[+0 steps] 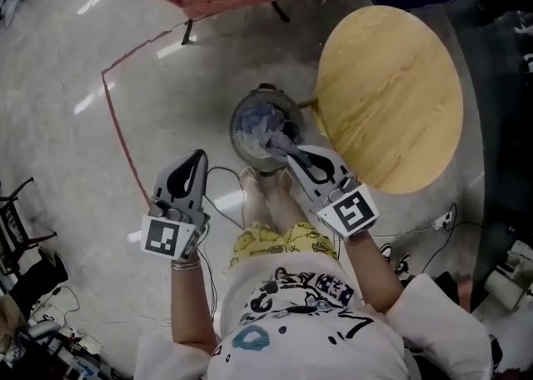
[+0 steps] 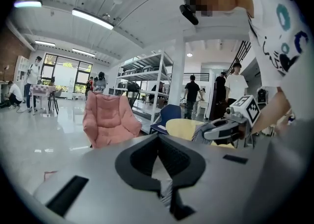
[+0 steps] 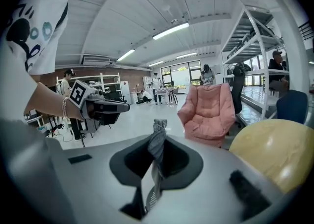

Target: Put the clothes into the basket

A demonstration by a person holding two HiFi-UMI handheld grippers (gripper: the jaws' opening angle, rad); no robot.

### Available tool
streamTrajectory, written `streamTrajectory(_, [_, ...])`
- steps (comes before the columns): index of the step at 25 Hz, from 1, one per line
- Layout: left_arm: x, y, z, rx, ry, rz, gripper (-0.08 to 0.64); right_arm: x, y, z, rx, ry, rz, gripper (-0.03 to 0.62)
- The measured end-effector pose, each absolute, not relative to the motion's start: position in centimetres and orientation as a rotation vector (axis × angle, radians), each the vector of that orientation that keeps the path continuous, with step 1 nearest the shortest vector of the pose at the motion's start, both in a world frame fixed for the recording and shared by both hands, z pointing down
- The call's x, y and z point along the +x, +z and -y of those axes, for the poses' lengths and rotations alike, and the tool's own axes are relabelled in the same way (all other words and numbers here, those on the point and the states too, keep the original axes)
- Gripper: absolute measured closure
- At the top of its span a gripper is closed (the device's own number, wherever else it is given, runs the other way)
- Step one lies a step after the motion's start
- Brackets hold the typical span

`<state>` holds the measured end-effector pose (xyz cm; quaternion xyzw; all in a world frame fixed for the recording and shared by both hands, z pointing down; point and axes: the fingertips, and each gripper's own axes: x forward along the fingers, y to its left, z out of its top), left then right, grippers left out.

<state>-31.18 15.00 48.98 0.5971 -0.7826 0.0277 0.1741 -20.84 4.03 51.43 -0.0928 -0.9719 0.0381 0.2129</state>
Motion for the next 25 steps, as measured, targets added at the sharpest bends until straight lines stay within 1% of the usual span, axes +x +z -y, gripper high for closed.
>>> streamTrajectory(11, [-31.0,56.8,-13.4,1.672,0.114,2.175,0.549,-21.4,58.4,-2.2,-0.188,0.150,2.666,0.546])
streamTrajectory(18, [-29.3,63.2,-14.1,1.627,0.115,2.115,0.549,-20.4,64.0,-2.6,-0.121,0.123,2.627,0.546])
streamTrajectory(22, [-29.4,64.1,-14.4,1.639,0.119,2.105,0.549,-20.3,65.8,-2.9,-0.042,0.187,2.570,0.546])
streamTrajectory(25, [-29.0,65.7,-14.6,1.636,0.106,2.098,0.549,-20.2,67.3,-2.7,-0.016,0.177,2.558,0.546])
